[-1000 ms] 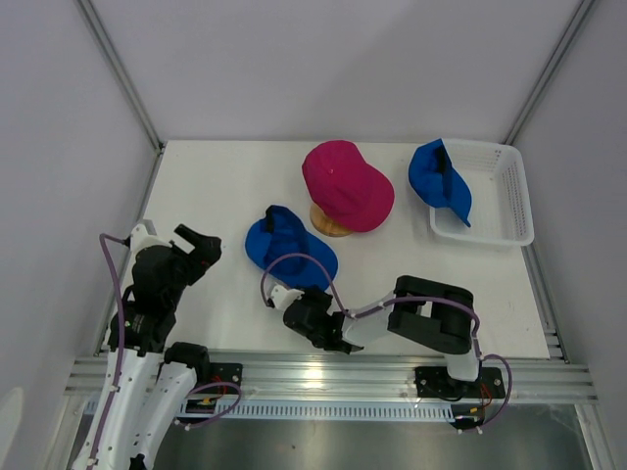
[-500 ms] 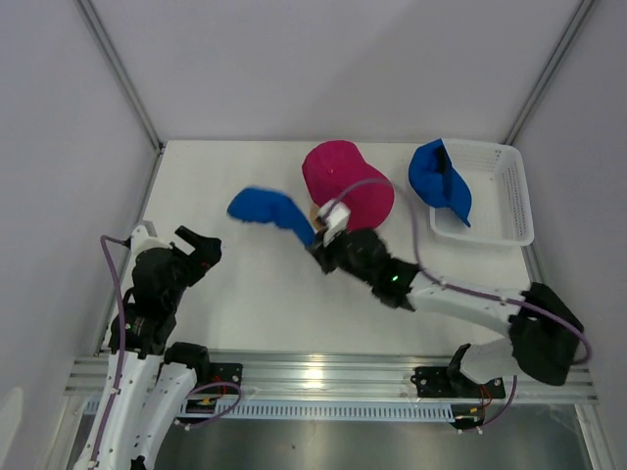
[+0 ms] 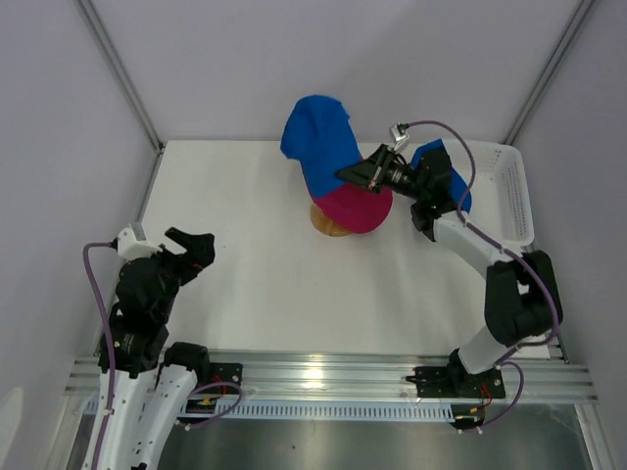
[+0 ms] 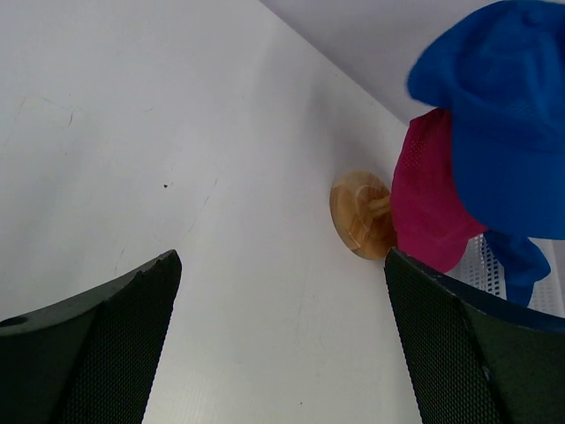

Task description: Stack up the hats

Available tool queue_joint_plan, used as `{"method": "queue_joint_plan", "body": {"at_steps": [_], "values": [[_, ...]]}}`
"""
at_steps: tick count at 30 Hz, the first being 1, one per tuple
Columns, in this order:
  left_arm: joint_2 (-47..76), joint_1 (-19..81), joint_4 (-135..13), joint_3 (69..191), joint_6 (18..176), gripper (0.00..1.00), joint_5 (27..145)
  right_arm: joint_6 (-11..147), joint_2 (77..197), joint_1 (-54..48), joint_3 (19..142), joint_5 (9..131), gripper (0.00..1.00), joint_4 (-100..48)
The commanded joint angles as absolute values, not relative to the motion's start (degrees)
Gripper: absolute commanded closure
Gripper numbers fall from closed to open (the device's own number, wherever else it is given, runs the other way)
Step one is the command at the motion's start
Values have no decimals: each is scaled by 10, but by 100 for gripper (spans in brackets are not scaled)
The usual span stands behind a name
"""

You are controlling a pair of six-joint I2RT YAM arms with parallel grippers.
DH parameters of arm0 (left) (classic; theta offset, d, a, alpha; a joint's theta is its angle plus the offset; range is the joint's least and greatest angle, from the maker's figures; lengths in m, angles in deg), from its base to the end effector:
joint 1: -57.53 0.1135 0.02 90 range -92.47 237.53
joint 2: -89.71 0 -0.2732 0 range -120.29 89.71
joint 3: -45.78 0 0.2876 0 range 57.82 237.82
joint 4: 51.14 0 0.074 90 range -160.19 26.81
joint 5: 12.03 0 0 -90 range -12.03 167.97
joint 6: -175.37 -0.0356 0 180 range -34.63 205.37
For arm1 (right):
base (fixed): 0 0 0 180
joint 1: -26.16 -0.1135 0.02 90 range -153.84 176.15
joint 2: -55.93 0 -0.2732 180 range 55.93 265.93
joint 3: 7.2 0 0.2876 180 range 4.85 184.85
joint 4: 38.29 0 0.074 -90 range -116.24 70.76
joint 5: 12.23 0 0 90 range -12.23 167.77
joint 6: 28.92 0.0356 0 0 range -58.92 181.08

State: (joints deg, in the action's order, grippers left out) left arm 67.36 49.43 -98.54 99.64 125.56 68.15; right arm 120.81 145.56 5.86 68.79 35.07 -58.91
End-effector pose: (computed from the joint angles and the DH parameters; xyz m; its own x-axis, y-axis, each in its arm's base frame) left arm 0.1171 -0.0105 0.3378 -0.1919 -0.6150 -0.7649 -0.1929 0.7878 -0.5850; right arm 0.3641 0.1604 0.3310 -0.7080 0.4149 -0.5715 -0.5452 0.1933 0.8157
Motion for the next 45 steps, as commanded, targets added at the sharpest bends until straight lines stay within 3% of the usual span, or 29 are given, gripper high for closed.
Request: {"method": "queue_joint_plan", "body": {"at_steps": [1, 3, 6, 11, 15, 20, 29, 37, 45], "values": [[677, 501, -976, 1015, 1234, 0, 687, 1460, 1525, 66, 675, 199, 100, -803], [672, 501, -975, 1014, 1232, 0, 690, 1503, 1538, 68, 656, 173, 100, -870], [662, 501, -974, 1015, 1231, 1, 699, 1474, 1532, 75, 644, 154, 100, -821], [651, 501, -969, 1013, 1233, 0, 715, 1273, 1460, 108, 651, 175, 100, -557], [646, 501, -959, 1007, 1240, 0, 729, 1168, 1407, 152, 661, 204, 98, -436], [633, 501, -947, 1009, 1246, 1, 742, 1138, 1425, 200, 657, 181, 92, -415], [662, 501, -950, 1006, 1252, 1, 721, 1118, 1560, 255, 670, 143, 90, -404], [663, 501, -958, 1014, 1239, 0, 710, 1091, 1566, 288, 702, 181, 75, -386], [652, 501, -958, 1012, 1236, 1, 728, 1099, 1551, 278, 682, 219, 74, -442]]}}
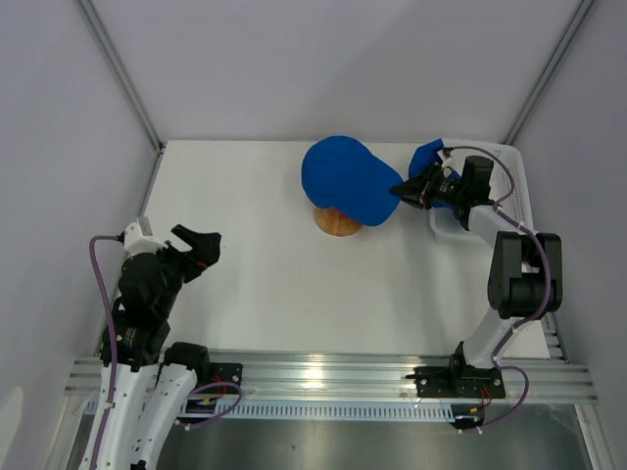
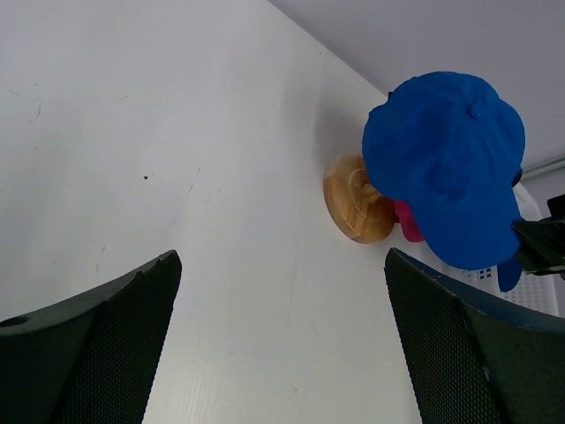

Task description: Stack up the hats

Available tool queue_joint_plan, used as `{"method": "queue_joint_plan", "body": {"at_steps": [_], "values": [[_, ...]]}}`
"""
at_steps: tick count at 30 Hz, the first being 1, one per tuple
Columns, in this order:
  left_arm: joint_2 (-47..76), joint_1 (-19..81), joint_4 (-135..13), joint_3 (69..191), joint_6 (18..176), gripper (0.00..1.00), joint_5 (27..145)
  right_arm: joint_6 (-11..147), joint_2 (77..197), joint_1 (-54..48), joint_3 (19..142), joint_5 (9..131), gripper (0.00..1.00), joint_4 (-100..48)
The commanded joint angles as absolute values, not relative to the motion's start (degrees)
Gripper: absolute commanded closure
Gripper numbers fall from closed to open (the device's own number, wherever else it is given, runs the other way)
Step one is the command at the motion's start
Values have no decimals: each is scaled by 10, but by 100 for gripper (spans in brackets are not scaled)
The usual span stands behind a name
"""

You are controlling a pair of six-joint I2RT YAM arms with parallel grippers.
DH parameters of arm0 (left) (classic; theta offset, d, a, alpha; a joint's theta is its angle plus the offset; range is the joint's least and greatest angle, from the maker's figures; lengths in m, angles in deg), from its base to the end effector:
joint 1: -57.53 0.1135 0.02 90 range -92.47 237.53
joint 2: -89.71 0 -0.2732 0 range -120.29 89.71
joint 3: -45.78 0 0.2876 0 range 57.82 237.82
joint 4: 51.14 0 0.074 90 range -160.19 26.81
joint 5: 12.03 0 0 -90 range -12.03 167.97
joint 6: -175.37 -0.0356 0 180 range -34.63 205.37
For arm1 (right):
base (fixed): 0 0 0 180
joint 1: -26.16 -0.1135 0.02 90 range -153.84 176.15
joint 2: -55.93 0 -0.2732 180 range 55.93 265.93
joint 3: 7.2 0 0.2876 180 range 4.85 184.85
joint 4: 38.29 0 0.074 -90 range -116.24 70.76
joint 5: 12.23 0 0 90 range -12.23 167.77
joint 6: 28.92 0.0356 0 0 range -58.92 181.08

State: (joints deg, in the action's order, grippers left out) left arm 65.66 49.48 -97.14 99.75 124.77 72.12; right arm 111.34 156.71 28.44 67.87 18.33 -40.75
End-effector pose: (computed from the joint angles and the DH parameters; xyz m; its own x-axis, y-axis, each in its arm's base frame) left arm 0.1242 -0.0139 0.3380 -0.2388 -0.6039 -0.7604 -0.1414 0.7964 -0.5881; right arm 0.4157 0.0141 0.2208 -0.8445 0.4249 -0.3260 -0.1892 0.3328 0.9238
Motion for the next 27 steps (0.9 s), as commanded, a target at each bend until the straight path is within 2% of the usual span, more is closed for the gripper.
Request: {"method": "queue_joint_plan", "body": {"at_steps": [1, 4, 6, 14, 18, 20, 21, 23, 24, 27], "values": [[652, 501, -958, 1012, 1236, 1, 729, 1093, 1552, 277, 681, 227, 77, -437], [652, 501, -956, 1013, 1236, 0, 731, 1073, 1573, 277, 698, 262, 91, -389], [652, 501, -956, 1015, 1234, 1, 734, 1059, 1585, 278, 717, 278, 94, -366], [655, 501, -960, 1013, 1236, 0, 731, 951, 1625, 277, 838, 407, 94, -131], [651, 501, -959, 1016, 1235, 0, 734, 921, 1676, 285, 897, 391, 93, -71], [651, 501, -966, 1021, 1230, 1, 734, 905, 1682, 287, 912, 388, 84, -59], [652, 501, -968, 1026, 1228, 1, 733, 903, 1675, 286, 909, 387, 72, -65], [654, 501, -972, 1028, 1224, 1, 730, 897, 1651, 285, 895, 395, 59, -75], [655, 501, -972, 1029, 1224, 1, 727, 893, 1623, 285, 890, 398, 47, -88], [659, 501, -966, 1029, 1225, 0, 733, 880, 1568, 285, 883, 415, 30, -100]]}}
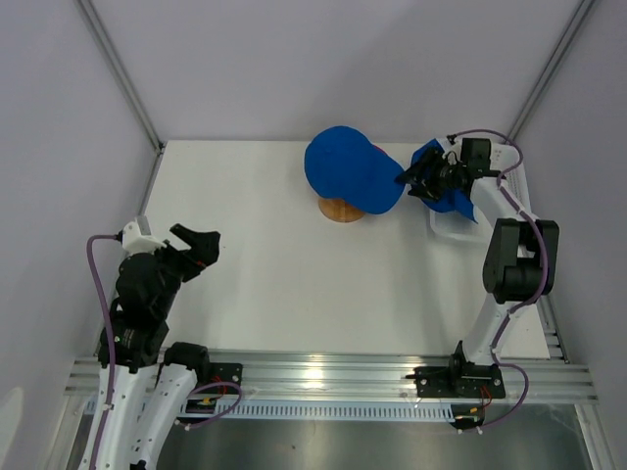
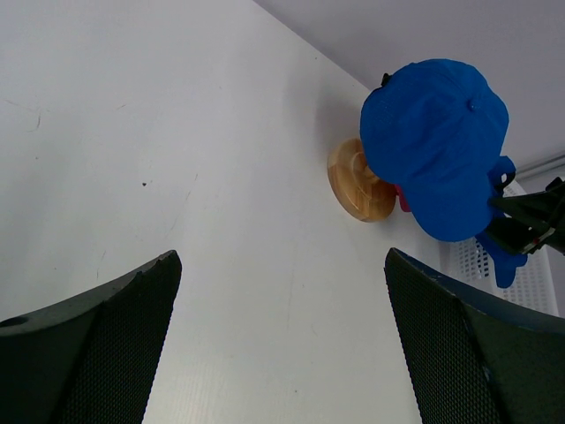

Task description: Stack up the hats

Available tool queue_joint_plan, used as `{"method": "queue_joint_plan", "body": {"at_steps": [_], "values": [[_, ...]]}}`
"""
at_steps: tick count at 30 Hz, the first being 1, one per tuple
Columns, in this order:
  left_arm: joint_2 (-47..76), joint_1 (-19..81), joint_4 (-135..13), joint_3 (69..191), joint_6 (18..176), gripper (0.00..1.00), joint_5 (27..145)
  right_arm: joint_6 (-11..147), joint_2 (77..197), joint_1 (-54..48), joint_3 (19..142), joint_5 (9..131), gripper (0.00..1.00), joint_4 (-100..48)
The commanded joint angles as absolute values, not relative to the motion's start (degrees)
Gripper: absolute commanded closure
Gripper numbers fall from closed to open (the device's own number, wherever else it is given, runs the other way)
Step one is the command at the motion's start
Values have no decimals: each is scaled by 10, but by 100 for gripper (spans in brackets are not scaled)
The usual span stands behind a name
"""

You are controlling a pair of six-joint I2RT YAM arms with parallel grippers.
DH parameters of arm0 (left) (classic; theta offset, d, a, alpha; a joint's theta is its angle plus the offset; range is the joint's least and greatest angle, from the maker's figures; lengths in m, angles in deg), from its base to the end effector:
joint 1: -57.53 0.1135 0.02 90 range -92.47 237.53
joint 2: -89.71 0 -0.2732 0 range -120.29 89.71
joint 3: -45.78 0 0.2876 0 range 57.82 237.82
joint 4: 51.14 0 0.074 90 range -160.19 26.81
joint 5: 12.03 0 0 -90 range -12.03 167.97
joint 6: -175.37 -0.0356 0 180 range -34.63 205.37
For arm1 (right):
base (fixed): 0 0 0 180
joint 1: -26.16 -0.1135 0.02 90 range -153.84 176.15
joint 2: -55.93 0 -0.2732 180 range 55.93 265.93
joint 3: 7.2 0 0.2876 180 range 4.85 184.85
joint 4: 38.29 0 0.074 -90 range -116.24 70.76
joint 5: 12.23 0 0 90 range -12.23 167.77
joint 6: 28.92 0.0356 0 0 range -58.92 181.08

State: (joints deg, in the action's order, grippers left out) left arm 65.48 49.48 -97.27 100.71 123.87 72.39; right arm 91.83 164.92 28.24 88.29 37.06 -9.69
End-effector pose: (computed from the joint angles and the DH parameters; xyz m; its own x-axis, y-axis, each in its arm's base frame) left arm 0.1229 -0.0139 0.3433 -0.2352 -0.5925 -0.7705 -0.1276 0.8047 -0.5798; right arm 0.4640 0.0064 0.2370 -0.8090 0.4172 -0.4141 -0.0494 0.6537 0.7552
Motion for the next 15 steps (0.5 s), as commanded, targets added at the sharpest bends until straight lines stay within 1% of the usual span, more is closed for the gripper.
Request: {"method": "queue_joint_plan", "body": {"at_steps": [1, 6, 10, 13, 15], "values": [[659, 501, -964, 1029, 1225, 1, 736, 877, 1554, 285, 879, 417, 28, -104], [648, 501, -958, 1030, 1226, 1, 750, 853, 1491, 275, 850, 430, 21, -124], [640, 501, -948, 1029, 1226, 0, 766, 835, 1442, 263, 830, 438, 20, -131], [635, 501, -946, 1031, 1225, 0, 773, 809, 1412, 218, 792, 482, 17, -134], [633, 501, -940, 1033, 1221, 0, 775, 792, 1374, 199, 754, 498, 16, -174]]}}
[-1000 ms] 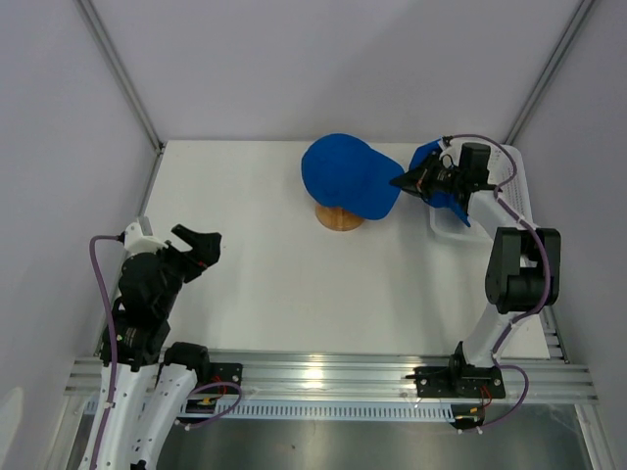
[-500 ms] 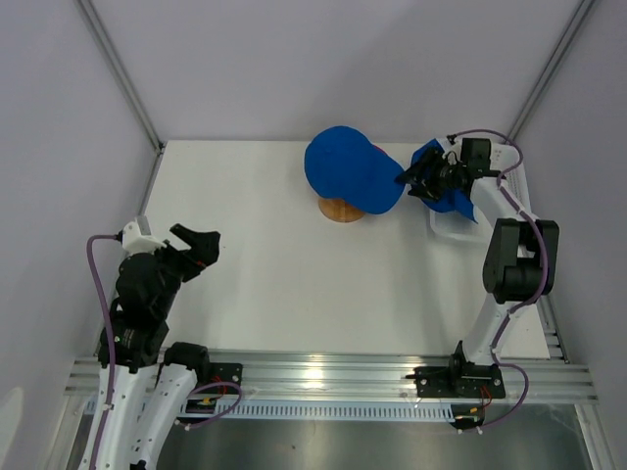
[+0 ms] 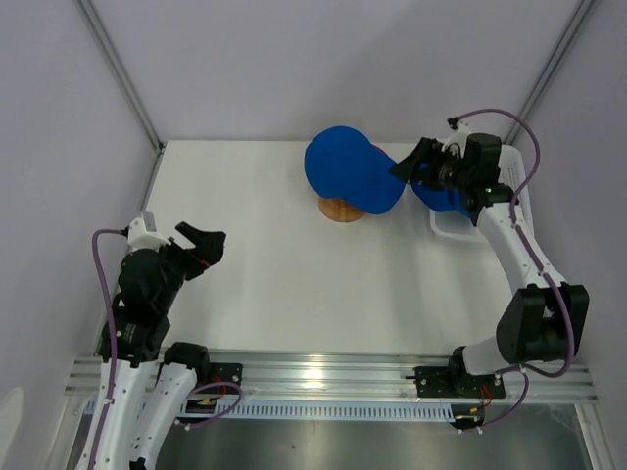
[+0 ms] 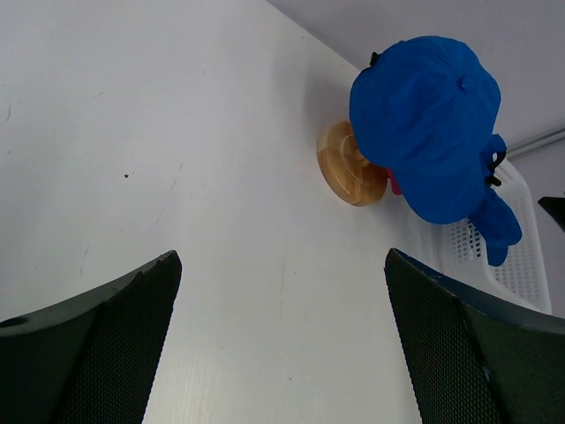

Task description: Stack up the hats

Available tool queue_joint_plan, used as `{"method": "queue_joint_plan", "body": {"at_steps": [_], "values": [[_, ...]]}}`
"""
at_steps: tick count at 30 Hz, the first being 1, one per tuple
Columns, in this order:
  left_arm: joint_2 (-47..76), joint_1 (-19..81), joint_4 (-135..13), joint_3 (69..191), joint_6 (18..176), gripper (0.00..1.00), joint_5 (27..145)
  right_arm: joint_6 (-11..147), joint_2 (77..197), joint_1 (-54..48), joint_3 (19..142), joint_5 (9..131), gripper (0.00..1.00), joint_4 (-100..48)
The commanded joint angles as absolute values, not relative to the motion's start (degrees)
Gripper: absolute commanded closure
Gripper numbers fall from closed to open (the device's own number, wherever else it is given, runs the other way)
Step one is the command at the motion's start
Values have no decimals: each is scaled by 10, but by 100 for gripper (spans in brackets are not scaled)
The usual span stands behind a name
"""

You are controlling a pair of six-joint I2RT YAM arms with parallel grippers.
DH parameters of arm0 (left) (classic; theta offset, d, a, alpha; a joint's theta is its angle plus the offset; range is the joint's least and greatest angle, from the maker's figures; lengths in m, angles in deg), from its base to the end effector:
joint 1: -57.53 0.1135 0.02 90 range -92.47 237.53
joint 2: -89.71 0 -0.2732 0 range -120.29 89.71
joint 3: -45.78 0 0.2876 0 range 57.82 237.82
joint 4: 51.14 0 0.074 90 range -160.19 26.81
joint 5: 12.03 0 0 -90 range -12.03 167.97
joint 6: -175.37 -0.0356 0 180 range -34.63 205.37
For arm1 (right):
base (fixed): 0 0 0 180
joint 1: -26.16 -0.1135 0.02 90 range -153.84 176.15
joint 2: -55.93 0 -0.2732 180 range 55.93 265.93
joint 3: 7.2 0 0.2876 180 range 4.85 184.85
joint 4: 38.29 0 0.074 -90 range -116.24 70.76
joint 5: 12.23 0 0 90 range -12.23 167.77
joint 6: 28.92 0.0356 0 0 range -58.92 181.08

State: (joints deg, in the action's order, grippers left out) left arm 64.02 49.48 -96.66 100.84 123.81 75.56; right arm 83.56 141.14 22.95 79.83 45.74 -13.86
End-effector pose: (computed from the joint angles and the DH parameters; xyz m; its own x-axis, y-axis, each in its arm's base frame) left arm 0.1286 -0.0167 0.3425 -0.2778 -0.5880 -0.7596 -0.0930 0.8035 -0.5880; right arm 0.3792 0.0402 0.3548 -0.5597 0.2933 -0.7750 -0.3488 0.7650 0.5414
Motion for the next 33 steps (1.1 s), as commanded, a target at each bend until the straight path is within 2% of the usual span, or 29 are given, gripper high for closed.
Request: {"method": "queue_joint_plan", "body": {"at_steps": [1, 2, 4, 8, 11, 15, 17, 20, 24, 29, 33], "values": [[632, 501, -939, 1033, 1214, 1, 775, 762, 1360, 174, 709, 514, 14, -187], [631, 501, -933, 1034, 1211, 0, 795, 752, 1332, 159, 690, 605, 11, -196], [627, 501, -927, 1033, 1203, 1, 806, 751, 1314, 140, 660, 703, 5, -196], [614, 501, -914, 1033, 1195, 0, 824, 782, 1309, 171, 682, 829, 9, -155], [597, 501, -912, 1038, 1192, 0, 839, 746, 1307, 174, 699, 898, 11, -133], [581, 501, -907, 1039, 1186, 1, 852, 654, 1294, 162, 671, 891, 21, -135], [570, 501, -903, 1047, 1178, 0, 858, 603, 1282, 148, 644, 862, 20, -174], [547, 501, -930, 1088, 1150, 0, 872, 572, 1298, 116, 634, 902, 20, -195], [539, 501, -940, 1099, 1124, 0, 865, 541, 1315, 123, 592, 955, 17, -208], [520, 501, -925, 1097, 1114, 1, 866, 543, 1279, 145, 524, 947, 12, -277], [507, 501, -930, 1106, 1103, 1, 868, 540, 1273, 177, 521, 954, 15, -266]]}}
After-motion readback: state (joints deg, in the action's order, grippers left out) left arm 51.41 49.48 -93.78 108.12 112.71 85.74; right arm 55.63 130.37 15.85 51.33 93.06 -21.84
